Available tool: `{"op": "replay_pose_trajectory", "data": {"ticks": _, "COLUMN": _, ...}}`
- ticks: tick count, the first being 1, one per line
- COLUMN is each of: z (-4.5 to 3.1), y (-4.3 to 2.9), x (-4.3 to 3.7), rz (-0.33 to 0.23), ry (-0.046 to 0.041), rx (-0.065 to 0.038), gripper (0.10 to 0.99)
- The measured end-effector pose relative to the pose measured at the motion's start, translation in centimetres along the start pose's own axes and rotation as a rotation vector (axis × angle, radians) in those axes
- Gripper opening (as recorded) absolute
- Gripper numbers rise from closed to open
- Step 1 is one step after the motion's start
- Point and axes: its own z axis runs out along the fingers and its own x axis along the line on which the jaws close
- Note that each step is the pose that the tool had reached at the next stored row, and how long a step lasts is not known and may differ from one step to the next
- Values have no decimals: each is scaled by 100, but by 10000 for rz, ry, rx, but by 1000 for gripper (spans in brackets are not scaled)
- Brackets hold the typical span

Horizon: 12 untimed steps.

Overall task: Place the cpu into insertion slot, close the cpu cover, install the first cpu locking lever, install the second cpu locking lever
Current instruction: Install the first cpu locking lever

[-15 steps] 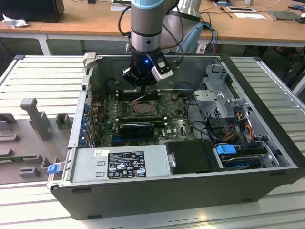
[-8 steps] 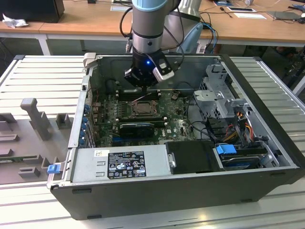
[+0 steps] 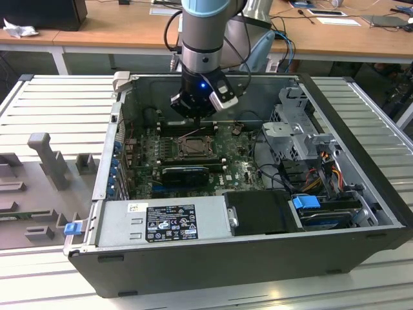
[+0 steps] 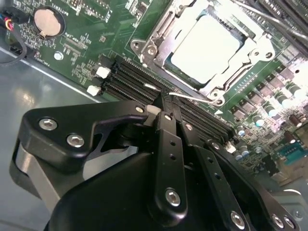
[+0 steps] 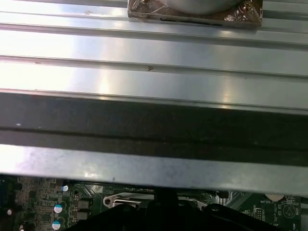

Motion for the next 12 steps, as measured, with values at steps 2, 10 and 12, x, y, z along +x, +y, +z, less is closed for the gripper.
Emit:
{"op": "replay_pose_trajectory", "data": {"ticks": 2, "z": 10, "y": -3, "x": -4, "rz": -8, "ry": -1, "rx": -2, "gripper": 106}}
{"op": "replay_pose_trajectory", "data": {"ticks": 10, "z": 80, "y": -15, "x": -69, "rz": -17, "ry": 1, "rx": -1, "gripper": 106}}
{"op": "replay_pose_trajectory", "data": {"ticks": 12, "z": 100, "y": -18, "x": -81, "rz": -21, "ry": 2, "rx": -1, "gripper": 106}}
